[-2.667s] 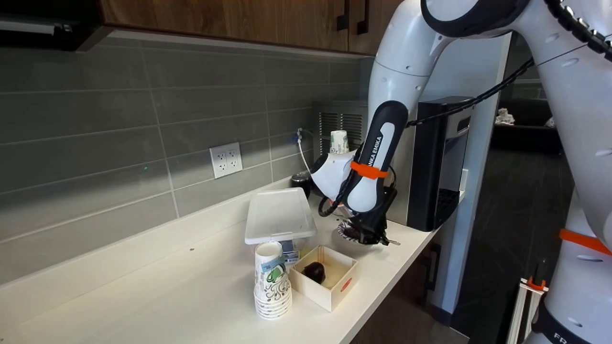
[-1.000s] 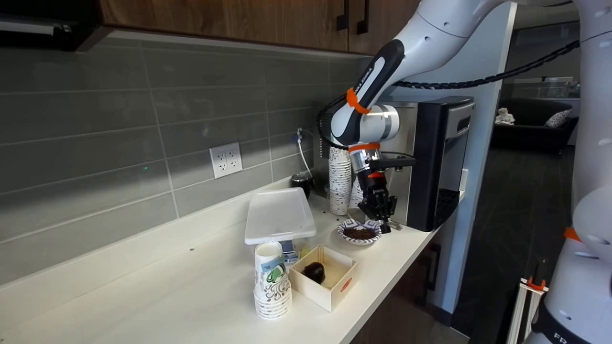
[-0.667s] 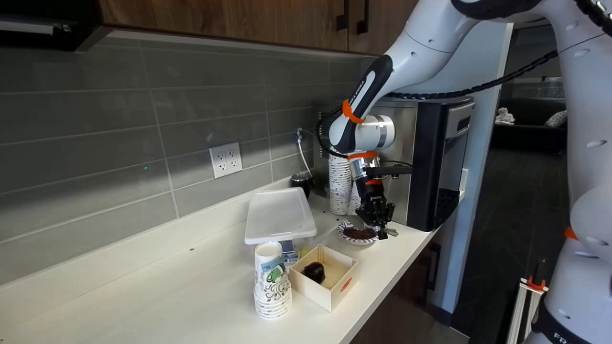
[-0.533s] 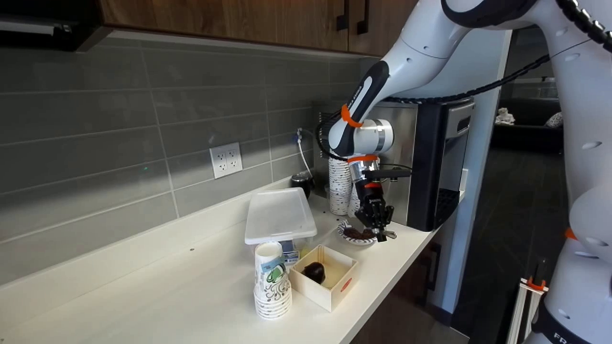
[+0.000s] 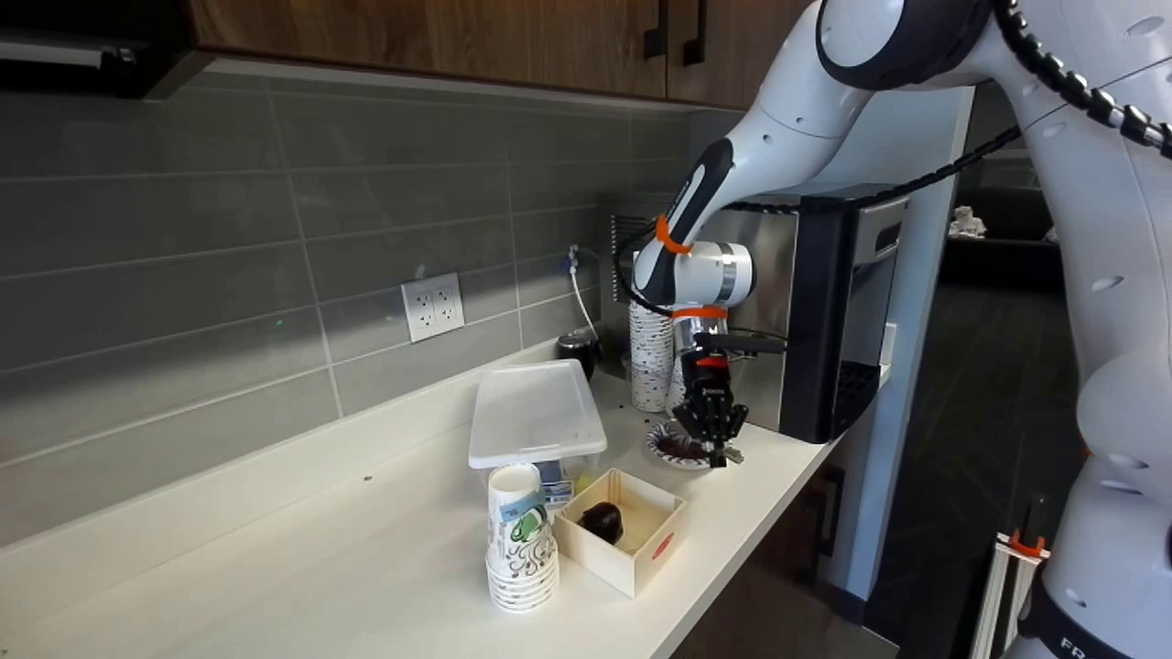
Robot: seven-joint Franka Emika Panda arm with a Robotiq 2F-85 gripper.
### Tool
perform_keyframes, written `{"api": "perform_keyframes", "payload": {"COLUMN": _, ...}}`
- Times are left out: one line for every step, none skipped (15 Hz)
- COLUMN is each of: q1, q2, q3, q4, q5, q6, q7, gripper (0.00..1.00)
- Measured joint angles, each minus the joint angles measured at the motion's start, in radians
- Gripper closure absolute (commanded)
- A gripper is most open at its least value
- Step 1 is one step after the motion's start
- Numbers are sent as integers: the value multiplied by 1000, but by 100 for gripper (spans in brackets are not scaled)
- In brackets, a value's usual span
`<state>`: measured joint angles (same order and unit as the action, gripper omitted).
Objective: Stir the contents of the paper plate with a spoon
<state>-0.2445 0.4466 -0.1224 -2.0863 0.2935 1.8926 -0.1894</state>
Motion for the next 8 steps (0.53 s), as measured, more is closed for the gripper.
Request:
{"api": "perform_keyframes", "payload": {"q1": -9, "q2": 8, "q3": 3, "q4": 7, "q5": 21, "q6": 0, "q7": -14, "gripper": 99}}
{"api": "perform_keyframes", "payload": {"q1": -18, "q2": 16, "q3": 7, "q4": 14, "q5": 42, "q6": 0, "q7": -26, "gripper": 99}}
{"api": "perform_keyframes", "payload": {"q1": -26, "q2": 24, "q3": 11, "q4": 19, "q5": 61, "q6": -1, "q7": -37, "gripper": 99}}
{"api": "perform_keyframes", "payload": {"q1": -33, "q2": 31, "q3": 16, "q4": 22, "q5": 80, "q6": -1, "q7": -46, "gripper": 99}}
{"api": "perform_keyframes", "payload": {"q1": -38, "q2": 36, "q3": 21, "q4": 24, "q5": 96, "q6": -4, "q7": -52, "gripper": 99}}
{"api": "perform_keyframes", "payload": {"q1": -41, "q2": 42, "q3": 24, "q4": 25, "q5": 111, "q6": -10, "q7": -55, "gripper": 99}}
{"api": "perform_keyframes", "payload": {"q1": -43, "q2": 47, "q3": 27, "q4": 26, "q5": 124, "q6": -14, "q7": -55, "gripper": 99}}
{"api": "perform_keyframes", "payload": {"q1": -44, "q2": 50, "q3": 27, "q4": 26, "q5": 135, "q6": -17, "q7": -55, "gripper": 99}}
